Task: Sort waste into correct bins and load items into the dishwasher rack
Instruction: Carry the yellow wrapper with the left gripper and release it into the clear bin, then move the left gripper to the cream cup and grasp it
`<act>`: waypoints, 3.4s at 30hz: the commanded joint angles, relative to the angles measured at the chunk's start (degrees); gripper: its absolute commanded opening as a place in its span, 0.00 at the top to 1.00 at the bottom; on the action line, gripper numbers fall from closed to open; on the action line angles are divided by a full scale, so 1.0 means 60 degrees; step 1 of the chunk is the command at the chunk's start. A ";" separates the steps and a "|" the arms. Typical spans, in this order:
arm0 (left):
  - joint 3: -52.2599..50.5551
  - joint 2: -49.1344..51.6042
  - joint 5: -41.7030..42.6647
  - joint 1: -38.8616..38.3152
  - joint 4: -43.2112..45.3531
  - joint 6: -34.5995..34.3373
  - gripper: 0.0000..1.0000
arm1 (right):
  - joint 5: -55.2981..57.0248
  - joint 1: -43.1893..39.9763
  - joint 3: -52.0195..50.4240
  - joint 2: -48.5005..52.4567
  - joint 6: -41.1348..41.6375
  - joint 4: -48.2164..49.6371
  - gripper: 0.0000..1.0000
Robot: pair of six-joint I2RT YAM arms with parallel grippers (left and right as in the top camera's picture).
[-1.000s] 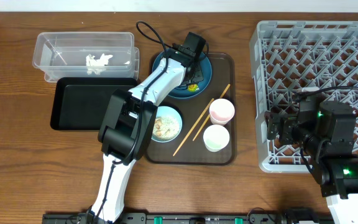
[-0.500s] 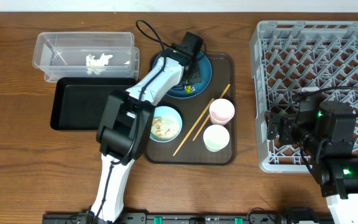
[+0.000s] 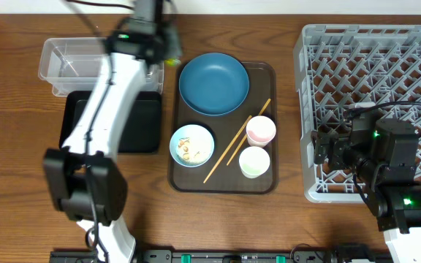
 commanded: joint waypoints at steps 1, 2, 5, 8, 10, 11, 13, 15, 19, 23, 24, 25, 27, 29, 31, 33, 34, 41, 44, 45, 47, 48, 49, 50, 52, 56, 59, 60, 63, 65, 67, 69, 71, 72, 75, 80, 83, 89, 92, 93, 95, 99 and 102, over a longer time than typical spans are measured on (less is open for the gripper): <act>0.0058 0.0178 -0.0138 0.0805 -0.0087 0.0255 0.94 | -0.0044 0.0051 0.0193 -0.0044 0.0069 0.0004 0.01; 0.0058 0.0240 -0.0135 0.1027 -0.0087 0.0255 0.94 | -0.0044 0.0051 0.0193 -0.0044 0.0069 0.0004 0.01; 0.0033 0.0437 -0.0135 0.1534 -0.0076 0.0255 0.94 | -0.0044 0.0051 0.0193 -0.0044 0.0069 0.0004 0.01; 0.0022 0.0619 -0.0135 0.1847 -0.0055 0.0255 0.94 | -0.0044 0.0051 0.0193 -0.0044 0.0069 0.0004 0.01; 0.0022 0.0743 -0.0138 0.1960 -0.0044 0.0255 0.94 | -0.0044 0.0051 0.0193 -0.0044 0.0069 0.0004 0.01; 0.0022 0.0798 -0.0138 0.2000 -0.0029 0.0255 0.94 | -0.0044 0.0051 0.0193 -0.0044 0.0069 0.0004 0.01; 0.0022 0.0954 -0.0138 0.2044 0.0036 0.0255 0.93 | -0.0044 0.0051 0.0193 -0.0044 0.0069 0.0004 0.01; 0.0022 0.1082 -0.0138 0.2055 0.0102 0.0255 0.91 | -0.0044 0.0051 0.0193 -0.0044 0.0069 0.0000 0.01; 0.0022 0.1144 -0.0138 0.2055 0.0164 0.0255 0.87 | -0.0044 0.0051 0.0193 -0.0044 0.0069 -0.0033 0.01; 0.0022 0.1144 -0.0138 0.2055 0.0157 0.0255 0.66 | -0.0044 0.0051 0.0193 -0.0044 0.0069 -0.0029 0.01; 0.0022 0.1144 -0.0138 0.2055 0.0157 0.0255 0.62 | -0.0044 0.0051 0.0193 -0.0044 0.0069 -0.0029 0.01; 0.0022 0.1144 -0.0138 0.2055 0.0160 0.0255 0.59 | -0.0044 0.0051 0.0193 -0.0044 0.0069 -0.0033 0.01; 0.0022 0.1144 -0.0138 0.2055 0.0164 0.0255 0.53 | -0.0044 0.0051 0.0193 -0.0044 0.0069 -0.0033 0.01; 0.0022 0.1144 -0.0138 0.2055 0.0164 0.0255 0.48 | -0.0044 0.0051 0.0193 -0.0044 0.0069 -0.0033 0.01; 0.0022 0.1144 -0.0138 0.2055 0.0164 0.0255 0.46 | -0.0044 0.0051 0.0193 -0.0044 0.0069 -0.0033 0.01; 0.0022 0.1144 -0.0138 0.2055 0.0164 0.0259 0.43 | -0.0044 0.0051 0.0193 -0.0044 0.0069 -0.0033 0.01; 0.0022 0.1144 -0.0138 0.2055 0.0164 0.0259 0.42 | -0.0044 0.0051 0.0193 -0.0044 0.0069 -0.0033 0.01; 0.0025 0.0903 -0.0135 0.2014 0.0025 0.0532 0.28 | -0.0040 0.0051 0.0193 -0.0044 0.0069 -0.0029 0.01; 0.0025 0.0328 -0.0135 0.1869 -0.0426 0.0867 0.16 | -0.0040 0.0051 0.0193 -0.0044 0.0069 -0.0018 0.01; 0.0025 0.0095 -0.0127 0.1792 -0.0688 0.0863 0.16 | -0.0040 0.0051 0.0193 -0.0044 0.0069 0.0007 0.01; 0.0025 -0.0408 -0.0062 0.1519 -0.1297 0.1024 0.15 | -0.0040 0.0051 0.0193 -0.0044 0.0069 0.0091 0.01; 0.0025 -0.0605 -0.0062 0.1373 -0.1581 0.1279 0.14 | -0.0040 0.0051 0.0193 -0.0044 0.0069 0.0164 0.01; 0.0025 -0.0790 -0.0066 0.1202 -0.1891 0.1603 0.14 | -0.0040 0.0051 0.0193 -0.0040 0.0076 0.0233 0.01; 0.0025 -0.0940 -0.0069 0.1045 -0.2178 0.1847 0.14 | -0.0040 0.0051 0.0193 -0.0044 0.0120 0.0317 0.01; 0.0025 -0.1217 -0.0066 0.0703 -0.2874 0.2138 0.14 | -0.0036 0.0051 0.0193 -0.0044 0.0138 0.0415 0.01; 0.0025 -0.1647 -0.0066 0.0211 -0.4590 0.2065 0.13 | 0.0062 0.0051 0.0193 -0.0044 0.0135 0.0361 0.01; 0.0022 -0.1974 -0.0066 -0.0062 -0.5894 0.1945 0.13 | 0.0244 0.0051 0.0193 -0.0044 0.0135 0.0324 0.01; 0.0022 -0.2102 -0.0066 -0.0120 -0.6277 0.1880 0.13 | 0.0284 0.0051 0.0193 -0.0044 0.0135 0.0328 0.01; 0.0015 -0.2539 -0.0058 -0.0211 -0.7238 0.1657 0.13 | 0.0291 0.0051 0.0193 -0.0044 0.0138 0.0321 0.01; -0.0120 -0.2911 -0.0055 -0.0280 -0.7588 0.1490 0.13 | 0.0291 0.0051 0.0193 -0.0044 0.0138 0.0295 0.01; -0.0474 -0.3395 -0.0051 -0.0419 -0.7654 0.1483 0.13 | 0.0291 0.0051 0.0193 -0.0044 0.0135 0.0280 0.01; -0.1093 -0.3985 -0.0025 -0.0674 -0.7457 0.1406 0.13 | 0.0295 0.0051 0.0193 -0.0044 0.0135 0.0259 0.01; -0.1803 -0.4568 -0.0025 -0.0969 -0.7056 0.1300 0.13 | 0.0324 0.0051 0.0193 -0.0044 0.0138 0.0237 0.01; -0.2211 -0.4878 -0.0022 -0.1155 -0.6747 0.1264 0.13 | 0.0346 0.0051 0.0193 -0.0044 0.0135 0.0222 0.01; -0.3344 -0.5614 0.0120 -0.1723 -0.5741 0.1246 0.10 | 0.0652 0.0051 0.0193 -0.0044 0.0142 0.0189 0.01; -0.4626 -0.5839 0.1286 -0.2382 -0.4000 0.1275 0.07 | 0.0976 0.0051 0.0193 -0.0011 0.0426 0.0178 0.01; -0.5085 -0.5548 0.1661 -0.2721 -0.3064 0.1282 0.07 | 0.0973 0.0051 0.0193 0.0062 0.0426 0.0175 0.01; -0.5187 -0.4492 0.2903 -0.3541 -0.1956 0.1719 0.07 | 0.0973 0.0051 0.0193 0.0138 0.0426 0.0168 0.01; -0.5187 -0.3829 0.2903 -0.3945 -0.1778 0.1716 0.07 | 0.0973 0.0051 0.0193 0.0138 0.0426 0.0142 0.01; -0.5187 -0.3617 0.2903 -0.4036 -0.1767 0.1716 0.07 | 0.0973 0.0051 0.0193 0.0138 0.0426 0.0131 0.01; -0.5187 -0.3155 0.2911 -0.4229 -0.1749 0.1708 0.07 | 0.0973 0.0051 0.0193 0.0138 0.0426 0.0117 0.01; -0.5187 -0.2419 0.3209 -0.4546 -0.1708 0.1672 0.07 | 0.0973 0.0051 0.0193 0.0138 0.0426 0.0117 0.01; -0.5187 -0.2022 0.3483 -0.4747 -0.1530 0.1668 0.07 | 0.0973 0.0051 0.0193 0.0138 0.0423 0.0113 0.01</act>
